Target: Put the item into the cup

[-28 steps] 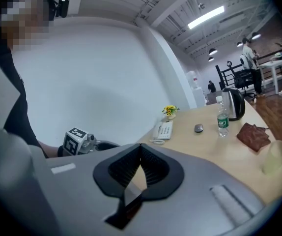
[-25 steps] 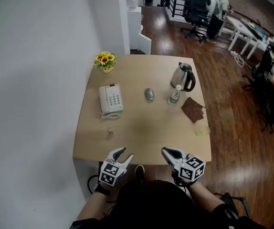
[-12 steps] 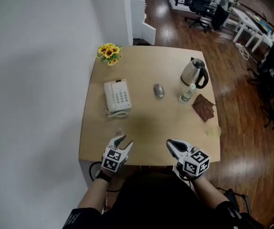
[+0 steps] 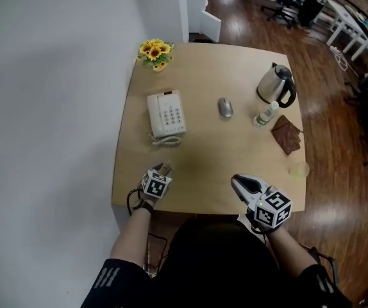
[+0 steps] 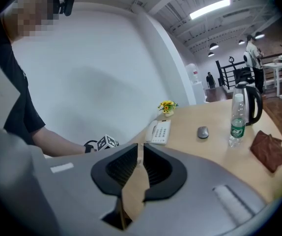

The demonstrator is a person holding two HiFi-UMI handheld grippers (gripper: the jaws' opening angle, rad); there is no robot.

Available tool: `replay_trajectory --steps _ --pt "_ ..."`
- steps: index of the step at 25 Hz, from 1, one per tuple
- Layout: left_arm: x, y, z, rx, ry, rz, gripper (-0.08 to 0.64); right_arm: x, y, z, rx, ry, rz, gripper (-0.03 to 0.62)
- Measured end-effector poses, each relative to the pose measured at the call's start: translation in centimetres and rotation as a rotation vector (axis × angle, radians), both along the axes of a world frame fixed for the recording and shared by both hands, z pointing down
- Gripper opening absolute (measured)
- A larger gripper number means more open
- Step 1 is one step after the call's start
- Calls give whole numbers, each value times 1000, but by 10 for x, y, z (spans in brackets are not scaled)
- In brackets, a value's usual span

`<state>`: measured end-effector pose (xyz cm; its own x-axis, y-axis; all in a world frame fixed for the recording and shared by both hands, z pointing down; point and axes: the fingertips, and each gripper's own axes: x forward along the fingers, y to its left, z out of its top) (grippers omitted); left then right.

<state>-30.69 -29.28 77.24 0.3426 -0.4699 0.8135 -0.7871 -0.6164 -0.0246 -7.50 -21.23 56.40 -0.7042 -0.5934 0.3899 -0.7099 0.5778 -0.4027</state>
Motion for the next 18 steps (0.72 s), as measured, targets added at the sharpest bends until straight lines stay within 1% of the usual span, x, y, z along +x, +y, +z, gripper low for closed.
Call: replay_trajectory --steps 2,4,6,9,10,12,15,18 --pt "1 -3 11 -27 -5 -9 167 5 0 3 -12 -7 13 46" --pt "4 -8 17 -27 -35 10 154 11 2 6 -25 -18 30 48" --pt "5 -12 22 -26 -75 34 111 17 3 9 -33 -20 46 48" --pt "7 -11 27 -41 -94 24 13 29 6 13 -44 -22 67 49" --pt "7 -11 28 -45 -90 17 -2 33 7 13 -45 -23 73 49" --pt "11 -10 26 -41 -79 15 -5 42 8 13 -43 -28 88 48" --pt "25 -13 6 13 -67 43 -5 58 9 6 -29 -45 117 49" --pt "62 -26 -32 101 -23 105 -5 79 12 -5 -16 -69 151 49"
